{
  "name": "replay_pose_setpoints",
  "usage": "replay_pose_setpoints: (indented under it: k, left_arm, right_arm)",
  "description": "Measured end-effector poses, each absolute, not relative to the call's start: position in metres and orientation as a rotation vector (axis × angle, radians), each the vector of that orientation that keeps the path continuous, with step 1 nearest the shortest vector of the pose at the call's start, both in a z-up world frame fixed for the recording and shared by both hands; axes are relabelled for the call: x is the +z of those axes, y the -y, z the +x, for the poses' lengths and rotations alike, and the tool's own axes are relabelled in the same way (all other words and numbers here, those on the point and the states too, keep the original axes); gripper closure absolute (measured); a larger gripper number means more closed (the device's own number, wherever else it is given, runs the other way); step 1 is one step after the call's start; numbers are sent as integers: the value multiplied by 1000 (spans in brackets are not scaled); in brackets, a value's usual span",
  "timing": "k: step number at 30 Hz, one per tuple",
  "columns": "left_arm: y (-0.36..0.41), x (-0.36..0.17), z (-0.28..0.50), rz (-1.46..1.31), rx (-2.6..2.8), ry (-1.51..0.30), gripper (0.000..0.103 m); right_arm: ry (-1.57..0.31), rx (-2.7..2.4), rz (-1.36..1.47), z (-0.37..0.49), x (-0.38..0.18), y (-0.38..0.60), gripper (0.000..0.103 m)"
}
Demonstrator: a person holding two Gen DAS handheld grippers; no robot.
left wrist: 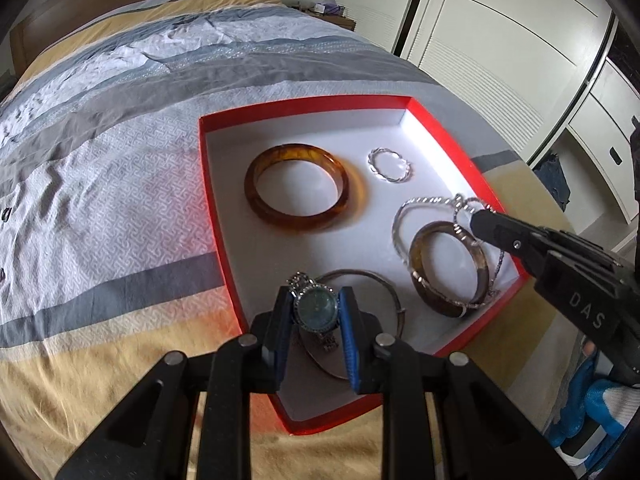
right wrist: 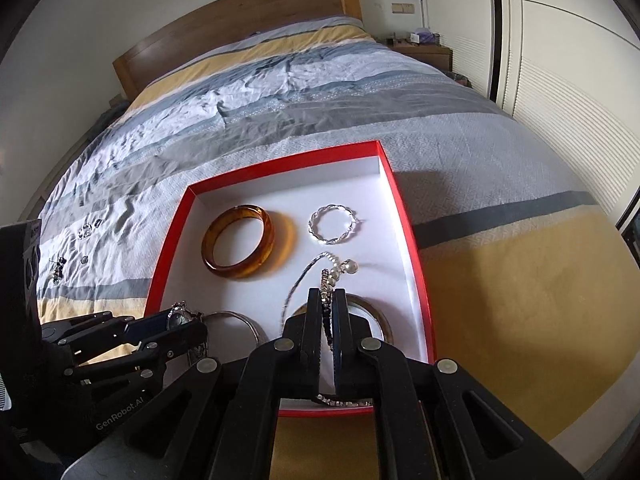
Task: Organize jewelry
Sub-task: 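Carry the watch and necklace into the red box and open both tools, then move both tools toward the beaded bracelet and the rings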
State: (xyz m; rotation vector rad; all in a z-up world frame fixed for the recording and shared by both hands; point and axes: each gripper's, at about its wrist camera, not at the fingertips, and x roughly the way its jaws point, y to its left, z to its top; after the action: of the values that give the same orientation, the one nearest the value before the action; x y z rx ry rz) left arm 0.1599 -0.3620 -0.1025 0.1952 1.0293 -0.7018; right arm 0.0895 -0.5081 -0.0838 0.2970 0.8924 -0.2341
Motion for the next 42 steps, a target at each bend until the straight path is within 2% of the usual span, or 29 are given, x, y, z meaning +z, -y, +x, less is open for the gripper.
replay_pose_setpoints:
  k: [4,6,9,12,20,24,34,42]
  left_arm:
    - [361,-101,161,183,-705,-1037,81]
    - [360,-98,160,180,-710,-1037,81]
    - [358,-87,156,171,-729,-1026,80]
    - [354,-70,152,165,-737,-1002,74]
    - [318,-6,133,128,-717,-917,73]
    - [288,32,118,114,-688,-853,72]
    - [193,95,76,114,-601,-721,66]
    - [102,102,80,69,-485,-690,65]
  right_arm:
    - [-897,-256,305,83,-86,512,96]
    - [-896,-266,303,80,-84,513,88]
    - [-889,-282,303,73,-78,514,83]
    - [-873,-297,300,65,-65,513,80]
    - [-777,-306,280,40,-1,493,77]
    - [-722,-290,270,24,36,470,69]
    - [-623,-177,233,-8,109,380,68]
    - [-584,-84,185,-12,137,308,67]
